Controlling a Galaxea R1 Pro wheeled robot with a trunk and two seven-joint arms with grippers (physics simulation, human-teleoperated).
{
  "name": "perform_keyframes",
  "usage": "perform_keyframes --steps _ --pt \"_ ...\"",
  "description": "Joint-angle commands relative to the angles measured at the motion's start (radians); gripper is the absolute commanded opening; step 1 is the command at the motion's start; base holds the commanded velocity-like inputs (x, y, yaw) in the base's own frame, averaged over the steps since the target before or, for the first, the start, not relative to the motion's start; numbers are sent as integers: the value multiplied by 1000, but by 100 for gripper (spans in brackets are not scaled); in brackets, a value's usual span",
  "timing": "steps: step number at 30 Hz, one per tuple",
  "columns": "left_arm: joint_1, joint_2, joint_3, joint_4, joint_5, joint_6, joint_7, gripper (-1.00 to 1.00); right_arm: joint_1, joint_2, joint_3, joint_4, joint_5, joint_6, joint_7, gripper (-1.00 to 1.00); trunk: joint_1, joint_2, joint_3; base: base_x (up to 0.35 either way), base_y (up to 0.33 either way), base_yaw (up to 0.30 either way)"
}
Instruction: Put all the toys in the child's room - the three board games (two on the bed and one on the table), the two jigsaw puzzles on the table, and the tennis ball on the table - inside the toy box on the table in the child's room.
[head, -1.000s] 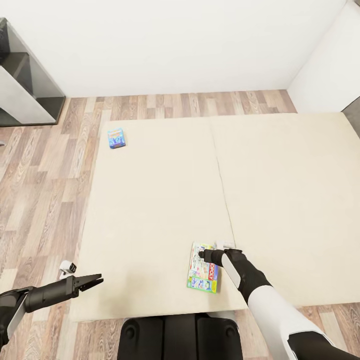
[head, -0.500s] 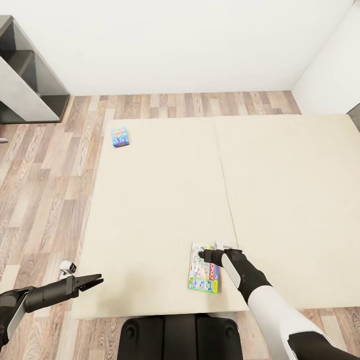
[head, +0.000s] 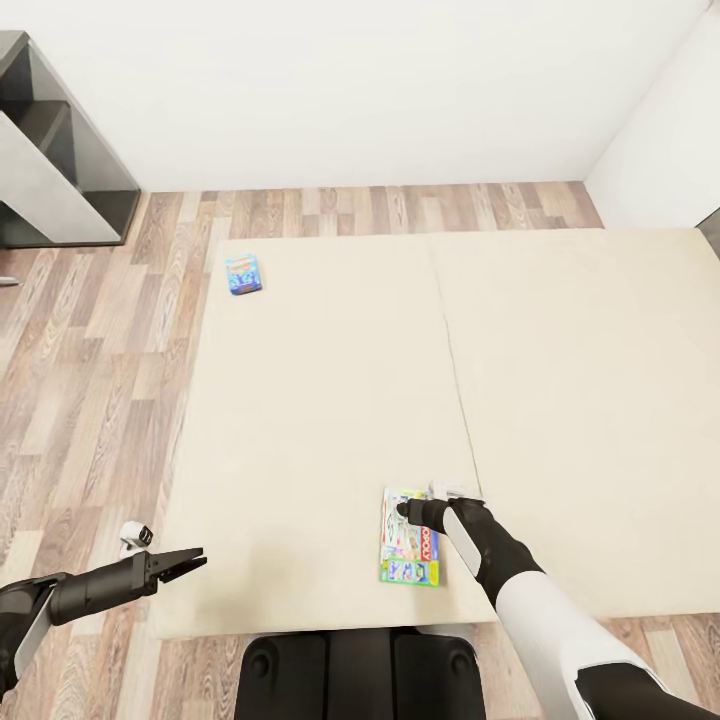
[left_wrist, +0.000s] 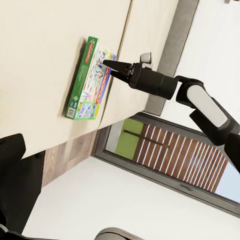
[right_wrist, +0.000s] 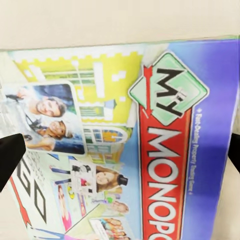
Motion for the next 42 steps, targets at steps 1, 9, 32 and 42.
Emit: perform_keyframes --steps 1,9,32,42 --pt "0 0 0 0 0 11 -4 100 0 0 2 -2 -4 4 -2 100 1 -1 -1 0 81 0" --pt "0 0 0 0 0 11 -4 100 0 0 2 -2 -4 4 -2 100 1 -1 -1 0 32 0" --pt "0 0 0 0 0 11 -4 100 0 0 3 -1 -2 5 -3 100 1 -1 -1 0 49 0" --pt "0 -2 0 0 0 11 -4 100 0 0 2 -1 -2 11 -3 100 1 -1 -1 0 0 0"
